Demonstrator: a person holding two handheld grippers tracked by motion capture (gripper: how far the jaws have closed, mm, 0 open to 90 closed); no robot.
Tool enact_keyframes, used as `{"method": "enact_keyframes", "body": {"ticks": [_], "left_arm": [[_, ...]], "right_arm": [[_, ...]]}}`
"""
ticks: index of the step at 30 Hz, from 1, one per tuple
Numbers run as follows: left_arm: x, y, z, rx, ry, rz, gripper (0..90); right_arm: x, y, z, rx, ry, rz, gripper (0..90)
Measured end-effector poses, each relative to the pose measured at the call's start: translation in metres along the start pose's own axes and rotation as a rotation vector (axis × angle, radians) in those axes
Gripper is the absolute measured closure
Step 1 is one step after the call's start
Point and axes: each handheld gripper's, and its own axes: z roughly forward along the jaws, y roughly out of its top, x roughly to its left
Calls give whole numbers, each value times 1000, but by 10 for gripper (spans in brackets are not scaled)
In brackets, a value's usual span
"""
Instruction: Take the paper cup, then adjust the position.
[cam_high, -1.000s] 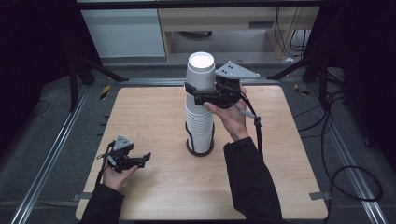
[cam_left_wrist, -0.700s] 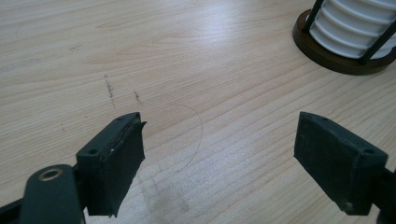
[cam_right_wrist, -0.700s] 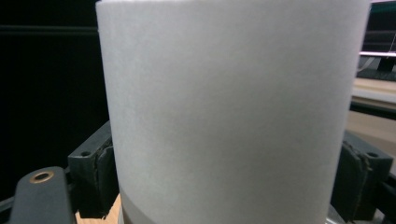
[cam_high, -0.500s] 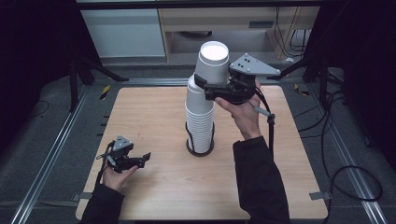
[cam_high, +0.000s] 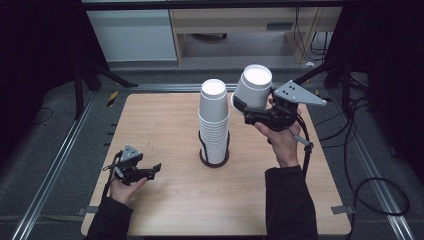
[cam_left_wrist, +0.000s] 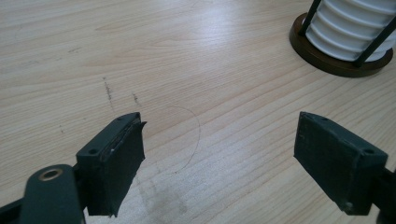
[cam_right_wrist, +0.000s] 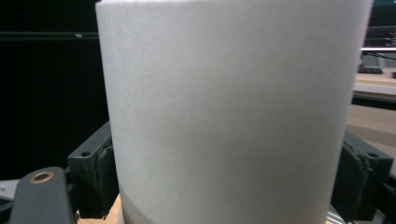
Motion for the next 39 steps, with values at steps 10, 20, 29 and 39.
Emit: {"method": "enact_keyframes", "body": {"ticks": [10, 20, 29, 39], "left_arm": [[-1, 1, -2, -14, -14, 0, 156], [-2, 5, -9, -45, -47, -9, 159], [-9, 11, -16, -63, -88, 20, 155], [-20, 17, -21, -62, -122, 69, 158]], "right_arm": [[-7, -36, -19, 54, -13, 20, 138], [-2, -78, -27, 142, 12, 23, 139], [11, -98, -28, 194, 65, -16, 138], [29, -129, -19, 299, 150, -52, 138]]}}
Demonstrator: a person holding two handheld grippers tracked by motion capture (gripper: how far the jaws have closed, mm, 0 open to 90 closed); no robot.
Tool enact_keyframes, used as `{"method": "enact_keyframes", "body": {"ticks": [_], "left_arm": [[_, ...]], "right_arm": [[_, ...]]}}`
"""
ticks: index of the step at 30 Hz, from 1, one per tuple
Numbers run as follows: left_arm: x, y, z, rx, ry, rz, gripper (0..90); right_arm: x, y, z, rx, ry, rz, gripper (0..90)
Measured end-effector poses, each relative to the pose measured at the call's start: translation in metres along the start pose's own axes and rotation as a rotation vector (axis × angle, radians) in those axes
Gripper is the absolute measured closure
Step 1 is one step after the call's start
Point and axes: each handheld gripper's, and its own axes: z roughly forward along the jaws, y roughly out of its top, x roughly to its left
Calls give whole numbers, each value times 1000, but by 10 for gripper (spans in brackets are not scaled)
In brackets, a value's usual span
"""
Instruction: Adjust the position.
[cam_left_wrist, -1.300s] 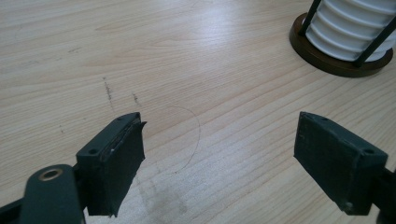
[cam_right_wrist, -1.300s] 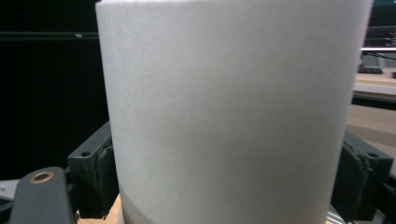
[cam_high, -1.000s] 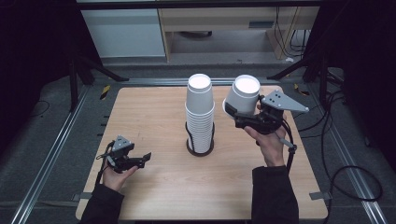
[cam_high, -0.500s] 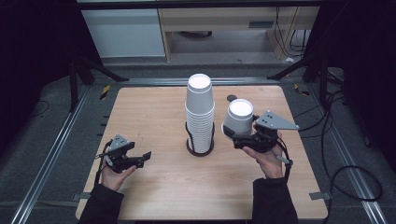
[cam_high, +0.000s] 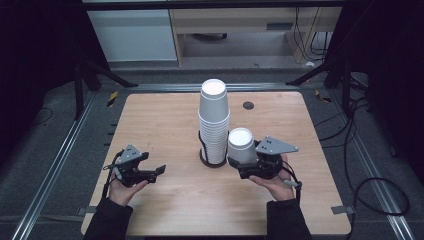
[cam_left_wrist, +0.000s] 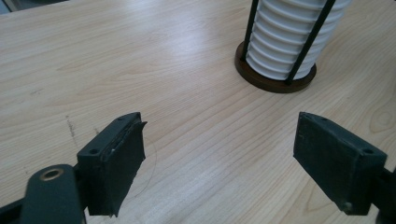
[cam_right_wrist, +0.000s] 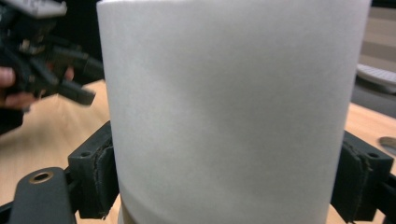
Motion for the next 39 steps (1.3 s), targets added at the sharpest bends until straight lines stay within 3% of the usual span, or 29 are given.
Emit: {"method": "enact_keyframes", "body": {"ticks": [7, 19, 29, 39], "left_arm": [[-4, 5, -3, -2, -38, 12, 157], [-17, 15, -12, -20, -107, 59, 164], [-30, 20, -13, -14, -174, 111, 155], [-37, 23, -13, -15, -200, 123, 143]], "right_arm": [[14, -9, 21, 61, 73, -38, 138], [37, -13, 58, 175, 200, -148, 138], [45, -15, 78, 227, 257, -187, 138], [52, -16, 93, 247, 285, -210, 138]]}}
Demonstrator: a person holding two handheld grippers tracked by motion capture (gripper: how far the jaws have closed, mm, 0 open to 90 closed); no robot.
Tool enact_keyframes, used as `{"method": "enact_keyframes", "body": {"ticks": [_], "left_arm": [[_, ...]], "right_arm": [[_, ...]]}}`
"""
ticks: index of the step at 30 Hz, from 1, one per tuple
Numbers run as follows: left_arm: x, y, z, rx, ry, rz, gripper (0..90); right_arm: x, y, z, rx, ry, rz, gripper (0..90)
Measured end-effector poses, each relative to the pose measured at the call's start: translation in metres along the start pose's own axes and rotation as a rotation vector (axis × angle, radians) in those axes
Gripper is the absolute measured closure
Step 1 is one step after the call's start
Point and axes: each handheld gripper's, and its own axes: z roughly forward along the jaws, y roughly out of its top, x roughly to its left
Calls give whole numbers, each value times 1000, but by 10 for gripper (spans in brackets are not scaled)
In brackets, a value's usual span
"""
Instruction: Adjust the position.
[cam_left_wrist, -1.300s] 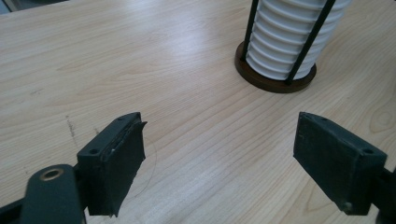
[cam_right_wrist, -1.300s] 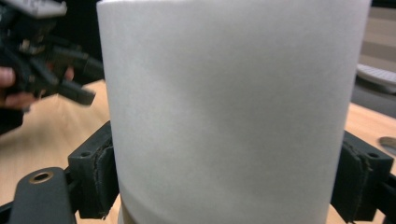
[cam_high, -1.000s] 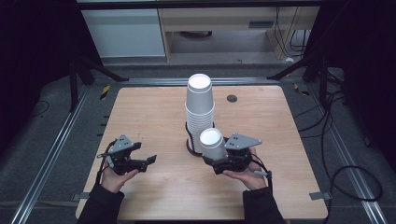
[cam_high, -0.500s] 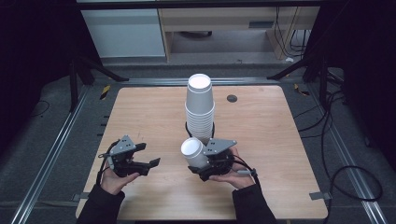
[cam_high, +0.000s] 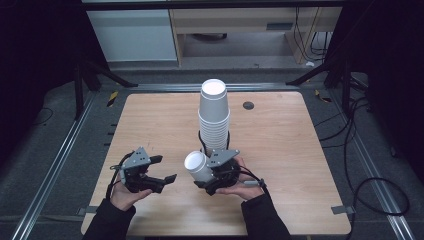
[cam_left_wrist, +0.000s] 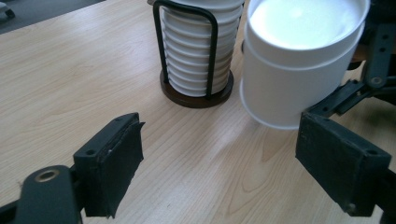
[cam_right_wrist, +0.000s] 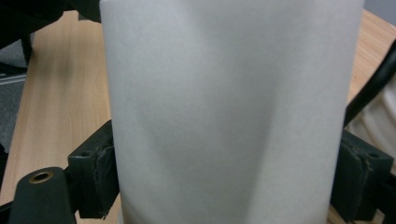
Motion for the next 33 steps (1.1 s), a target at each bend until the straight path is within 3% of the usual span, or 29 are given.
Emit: {"method": "enact_keyframes", "body": {"ticks": [16, 33], "left_arm": [[-10, 5, 4, -12, -60, -12, 133], [-15, 6, 11, 12, -72, -16, 142]], "right_arm": [[11, 10, 25, 34, 42, -60, 139], [26, 21, 46, 32, 67, -106, 139]]}}
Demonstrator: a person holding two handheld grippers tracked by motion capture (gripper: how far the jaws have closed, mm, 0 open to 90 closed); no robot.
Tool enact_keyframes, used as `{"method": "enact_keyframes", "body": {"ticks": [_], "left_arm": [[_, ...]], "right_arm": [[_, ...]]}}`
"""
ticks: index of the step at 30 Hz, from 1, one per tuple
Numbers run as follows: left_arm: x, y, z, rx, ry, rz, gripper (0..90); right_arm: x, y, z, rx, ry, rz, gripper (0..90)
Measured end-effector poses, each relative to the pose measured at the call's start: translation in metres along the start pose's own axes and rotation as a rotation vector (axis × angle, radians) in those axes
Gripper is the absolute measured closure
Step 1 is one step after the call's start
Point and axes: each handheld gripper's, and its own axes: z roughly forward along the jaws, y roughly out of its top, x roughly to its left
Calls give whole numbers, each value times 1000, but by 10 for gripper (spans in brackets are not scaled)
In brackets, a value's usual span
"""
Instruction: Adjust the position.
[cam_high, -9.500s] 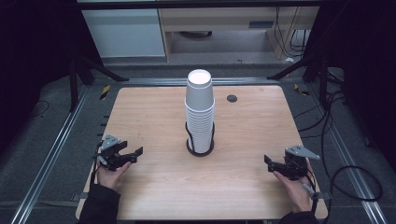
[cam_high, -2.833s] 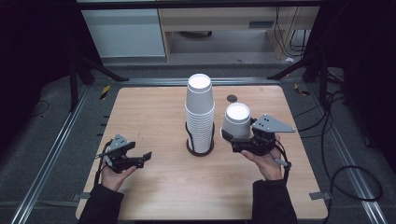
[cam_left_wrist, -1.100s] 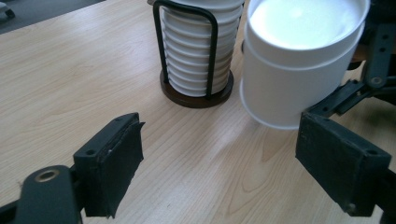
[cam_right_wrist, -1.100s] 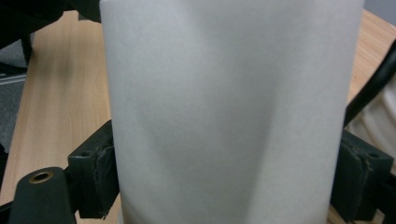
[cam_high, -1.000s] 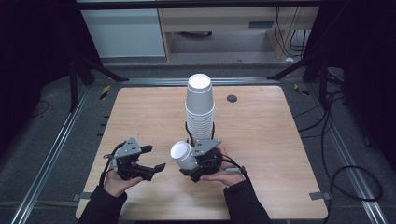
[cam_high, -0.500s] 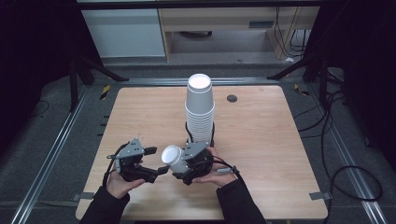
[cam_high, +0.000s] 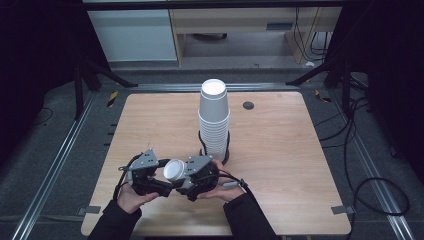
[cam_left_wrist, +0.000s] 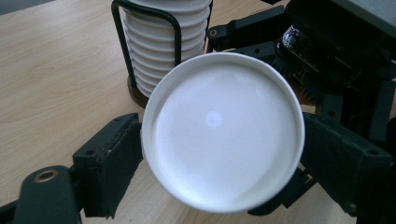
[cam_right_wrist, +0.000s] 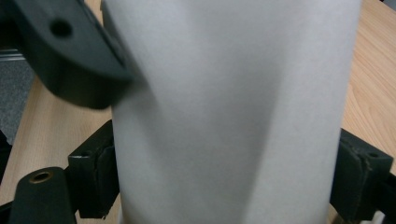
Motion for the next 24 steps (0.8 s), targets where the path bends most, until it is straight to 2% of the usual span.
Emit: {"method": "enact_keyframes", "body": {"ticks": [8, 19, 24], "left_arm": [[0, -1, 2, 8, -1, -7, 160], [-3, 0, -1, -31, 6, 3, 205], [-4, 1, -3, -31, 12, 10, 217]], "right_arm": [[2, 4, 3, -5, 1, -7, 139], [2, 7, 5, -2, 2, 5, 133], [2, 9, 7, 2, 7, 17, 128]]}}
